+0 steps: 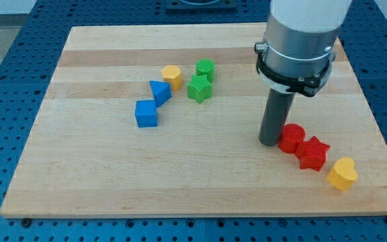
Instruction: Move the yellow hexagon and red circle towards the center
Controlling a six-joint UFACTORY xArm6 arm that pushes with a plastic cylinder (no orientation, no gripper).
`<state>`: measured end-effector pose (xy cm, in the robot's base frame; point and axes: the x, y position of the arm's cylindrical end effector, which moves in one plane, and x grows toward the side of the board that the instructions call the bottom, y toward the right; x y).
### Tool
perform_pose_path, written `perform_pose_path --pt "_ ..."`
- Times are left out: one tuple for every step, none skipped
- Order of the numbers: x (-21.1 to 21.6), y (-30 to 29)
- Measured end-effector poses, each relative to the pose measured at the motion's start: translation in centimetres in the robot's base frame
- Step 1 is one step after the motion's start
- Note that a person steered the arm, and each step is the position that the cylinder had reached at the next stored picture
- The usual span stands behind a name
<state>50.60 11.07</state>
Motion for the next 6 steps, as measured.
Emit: perform_pose_path --pt "0.0 0.6" --pt "0.0 1.2" --pt "0.0 1.9" --pt "-0.3 2.3" --pt "-1.5 2.3" --pt "-4.2 2.1"
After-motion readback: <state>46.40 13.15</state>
